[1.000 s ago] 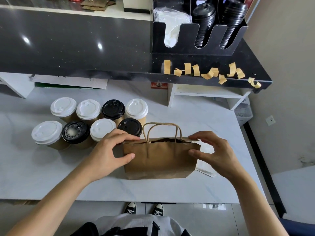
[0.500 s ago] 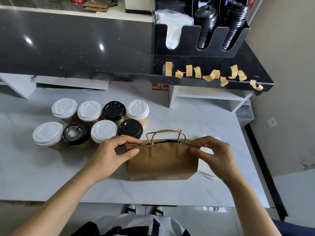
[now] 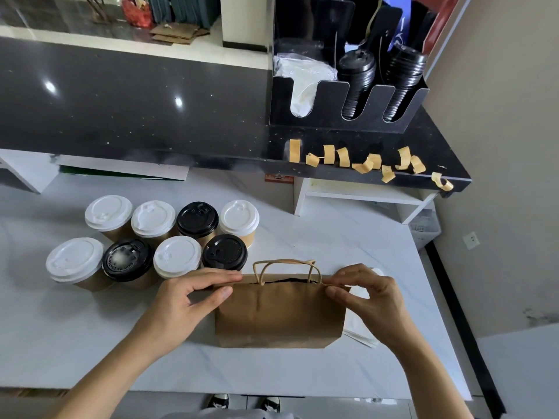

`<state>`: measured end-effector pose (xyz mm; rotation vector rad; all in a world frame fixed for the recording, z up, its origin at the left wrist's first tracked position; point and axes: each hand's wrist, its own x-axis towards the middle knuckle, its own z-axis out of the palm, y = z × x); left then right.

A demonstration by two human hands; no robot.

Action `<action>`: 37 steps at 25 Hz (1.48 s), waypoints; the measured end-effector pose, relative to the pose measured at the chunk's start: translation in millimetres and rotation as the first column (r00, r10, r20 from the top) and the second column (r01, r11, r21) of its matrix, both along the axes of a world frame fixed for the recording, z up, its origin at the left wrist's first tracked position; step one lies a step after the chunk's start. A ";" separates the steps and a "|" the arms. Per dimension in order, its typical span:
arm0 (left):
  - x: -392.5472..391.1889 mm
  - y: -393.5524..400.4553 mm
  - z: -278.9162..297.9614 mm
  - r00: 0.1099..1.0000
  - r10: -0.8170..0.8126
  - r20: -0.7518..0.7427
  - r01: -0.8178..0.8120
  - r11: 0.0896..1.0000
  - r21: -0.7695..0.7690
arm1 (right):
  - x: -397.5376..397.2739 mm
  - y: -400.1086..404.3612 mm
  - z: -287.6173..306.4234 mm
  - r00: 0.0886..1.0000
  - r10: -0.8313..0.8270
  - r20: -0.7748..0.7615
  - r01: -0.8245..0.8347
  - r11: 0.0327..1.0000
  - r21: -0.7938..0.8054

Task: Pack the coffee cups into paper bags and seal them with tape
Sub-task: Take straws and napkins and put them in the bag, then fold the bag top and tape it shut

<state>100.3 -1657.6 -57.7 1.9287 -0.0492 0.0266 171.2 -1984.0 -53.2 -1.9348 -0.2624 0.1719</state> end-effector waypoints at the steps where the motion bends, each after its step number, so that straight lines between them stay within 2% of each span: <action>1: 0.5 0.2 -0.3 1.000 0.014 0.002 -0.014 1.000 0.002 | 1.3 -0.8 2.2 1.000 0.016 -0.014 -0.016 1.000 -0.016; 4: 0.9 0.8 -1.2 1.000 0.014 -0.005 -0.014 1.000 0.002 | 7.2 -7.1 15.7 0.990 0.106 -0.092 -0.113 0.991 -0.076; 6: 0.5 0.8 -0.6 1.000 0.015 -0.011 -0.015 1.000 -0.007 | 15.3 -6.2 30.1 0.988 0.114 -0.108 -0.121 0.991 -0.053; 8: 0.0 0.0 -0.1 1.000 0.018 -0.017 -0.019 1.000 -0.018 | 30.1 3.1 44.2 0.998 0.042 -0.055 -0.044 0.999 -0.031; 11: -1.2 -0.3 1.4 0.999 0.019 -0.034 -0.021 0.999 -0.046 | 62.7 29.4 59.4 0.992 -0.061 0.111 0.071 0.994 -0.086; 14: -2.0 0.2 2.2 0.999 0.012 -0.042 -0.014 0.999 -0.050 | 95.8 60.6 76.3 0.983 -0.091 0.158 0.109 0.988 -0.108; 18: -3.0 1.8 3.2 0.999 -0.003 -0.055 0.000 0.999 -0.039 | 140.0 98.2 95.6 0.975 -0.182 0.131 0.194 0.977 -0.089; 27: -4.9 2.7 4.8 0.999 -0.005 -0.043 0.006 1.000 0.012 | 193.6 128.9 93.9 0.964 -0.262 0.033 0.263 0.938 -0.227; 32: -3.6 2.1 5.0 0.999 -0.002 -0.038 0.002 1.000 0.005 | 199.6 127.4 93.8 0.967 -0.248 0.050 0.253 0.939 -0.233; 37: -3.1 2.6 6.2 0.999 -0.004 -0.039 0.004 1.000 0.010 | 200.9 125.4 94.2 0.966 -0.161 0.202 0.219 0.927 -0.306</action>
